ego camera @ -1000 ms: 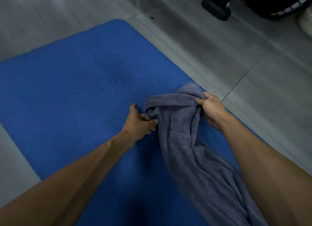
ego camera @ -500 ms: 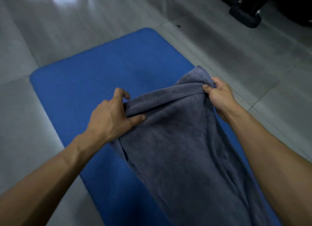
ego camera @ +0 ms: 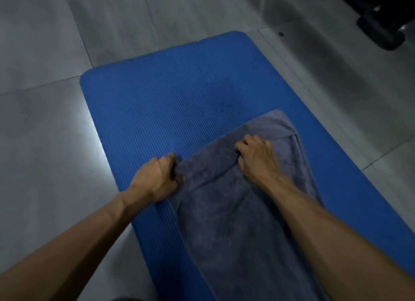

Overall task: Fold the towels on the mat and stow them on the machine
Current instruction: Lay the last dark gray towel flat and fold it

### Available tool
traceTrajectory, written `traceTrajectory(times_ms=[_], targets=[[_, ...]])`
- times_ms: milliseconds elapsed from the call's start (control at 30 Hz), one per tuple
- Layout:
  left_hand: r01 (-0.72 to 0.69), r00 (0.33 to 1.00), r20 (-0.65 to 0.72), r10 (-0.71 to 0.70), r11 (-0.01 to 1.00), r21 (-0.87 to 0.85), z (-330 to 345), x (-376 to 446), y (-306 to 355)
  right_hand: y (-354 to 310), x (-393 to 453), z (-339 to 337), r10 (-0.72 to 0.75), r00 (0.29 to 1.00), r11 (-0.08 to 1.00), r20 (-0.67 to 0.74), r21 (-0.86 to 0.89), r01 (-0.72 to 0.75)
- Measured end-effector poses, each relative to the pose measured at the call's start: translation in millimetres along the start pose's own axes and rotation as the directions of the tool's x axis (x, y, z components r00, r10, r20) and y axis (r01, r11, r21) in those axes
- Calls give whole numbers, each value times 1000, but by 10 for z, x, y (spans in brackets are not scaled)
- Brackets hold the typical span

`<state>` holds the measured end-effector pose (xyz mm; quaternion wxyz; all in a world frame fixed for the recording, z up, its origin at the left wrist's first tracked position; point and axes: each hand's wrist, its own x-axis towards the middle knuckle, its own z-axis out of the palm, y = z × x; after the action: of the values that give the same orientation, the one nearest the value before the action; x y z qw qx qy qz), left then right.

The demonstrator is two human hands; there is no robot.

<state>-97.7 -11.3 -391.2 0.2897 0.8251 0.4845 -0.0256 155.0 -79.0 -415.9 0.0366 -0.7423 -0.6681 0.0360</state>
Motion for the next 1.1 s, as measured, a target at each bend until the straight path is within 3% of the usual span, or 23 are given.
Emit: traceTrajectory(times_ms=[100, 200, 300, 367, 400, 467, 667, 733, 800, 867, 933, 1000, 1100], targets=[[135, 984, 144, -101, 959, -251, -171, 26, -159, -13, -105, -38, -51, 998, 998, -29, 22, 51], [169, 954, 273, -127, 976, -136, -194, 36, -288, -27, -134, -113, -106, 994, 992, 39, 68, 104], [153, 987, 65, -148, 984, -93, -8, 0, -183, -43, 287, -170, 34, 998, 992, -55, 121, -27], [104, 993, -55, -104, 995, -3, 140, -48, -84, -82, 575, -184, 33, 989, 999, 145, 15, -35], [76, 995, -70, -75, 997, 6, 187, -65, -68, -96, 655, -160, 23, 969, 997, 246, -80, -4], [28, 998, -55, -28, 1000, -5, 151, -74, -117, -102, 707, -144, 8, 950, 981, 312, -188, 54], [-49, 996, -66, 65, 975, 219, -351, 332, -425, -114, 1138, -198, 139, 988, 989, 67, 48, -142], [-30, 1000, 6, 30, 950, 311, -441, 511, -566, -223, 1384, -220, 199, 975, 976, 95, 66, -205], [-88, 994, -28, 109, 906, 415, -448, 590, -667, -314, 1458, -213, 234, 964, 965, 127, 91, -247], [-195, 959, -106, 265, 880, 434, -400, 540, -665, -390, 1305, -193, 186, 982, 976, 38, 109, -189], [-274, 902, -190, 387, 855, 440, -270, 418, -639, -452, 1030, -111, -5, 998, 998, -68, 58, 9], [-284, 901, -175, 397, 844, 456, -184, 351, -614, -472, 808, 1, -175, 983, 984, -48, -33, 173], [-315, 900, -127, 418, 823, 472, -184, 361, -638, -474, 790, 120, -199, 979, 979, -41, -60, 197]])
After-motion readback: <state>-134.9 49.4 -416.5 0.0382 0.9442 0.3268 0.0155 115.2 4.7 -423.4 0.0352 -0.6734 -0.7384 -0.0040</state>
